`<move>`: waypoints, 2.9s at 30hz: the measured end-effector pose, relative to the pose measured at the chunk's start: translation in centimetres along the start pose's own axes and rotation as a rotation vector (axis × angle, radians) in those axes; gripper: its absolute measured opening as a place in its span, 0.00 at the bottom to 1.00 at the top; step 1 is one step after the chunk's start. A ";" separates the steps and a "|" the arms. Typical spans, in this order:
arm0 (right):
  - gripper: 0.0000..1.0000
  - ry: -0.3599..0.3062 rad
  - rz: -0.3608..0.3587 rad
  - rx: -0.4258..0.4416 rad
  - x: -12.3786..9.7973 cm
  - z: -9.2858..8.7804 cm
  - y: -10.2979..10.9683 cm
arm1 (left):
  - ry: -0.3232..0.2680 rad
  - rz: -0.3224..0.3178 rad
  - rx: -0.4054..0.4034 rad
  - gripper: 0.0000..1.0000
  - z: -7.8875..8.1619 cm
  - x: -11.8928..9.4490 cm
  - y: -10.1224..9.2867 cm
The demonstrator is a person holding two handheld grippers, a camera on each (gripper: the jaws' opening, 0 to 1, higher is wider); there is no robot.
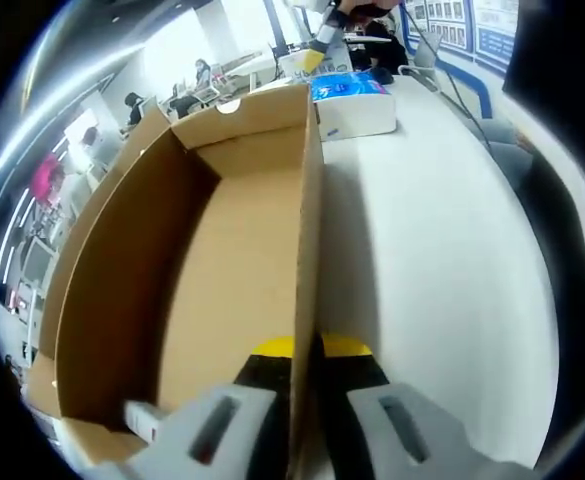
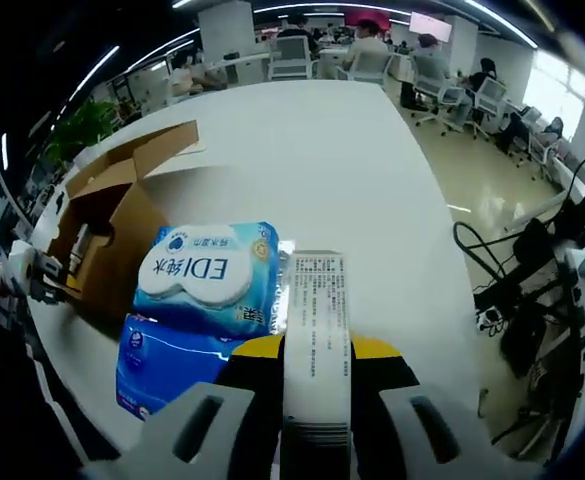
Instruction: Operate the shoe box by opening the lid, removing the specified soft item, and placing it in the target area until the item is outside and the box remains undamaged.
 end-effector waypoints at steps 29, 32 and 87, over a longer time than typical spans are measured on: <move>0.22 0.034 -0.004 0.016 4.2 -1.4 0.4 | -0.004 -0.009 -0.001 0.03 0.4 -0.5 -0.1; 0.22 0.036 -0.001 0.013 4.3 -1.3 0.4 | -0.003 -0.007 -0.006 0.03 0.3 -0.4 -0.1; 0.21 0.055 0.012 0.040 -0.8 -2.9 1.4 | -0.002 -0.004 -0.022 0.03 0.0 -0.1 0.0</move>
Point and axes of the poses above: the point that each gripper's makers call its tool centre point, and the gripper's own axes: x roughly forward along the fingers, y roughly to its left, z roughly out of its top, the point moved 3 cm from there along -x, roughly backward along the fingers
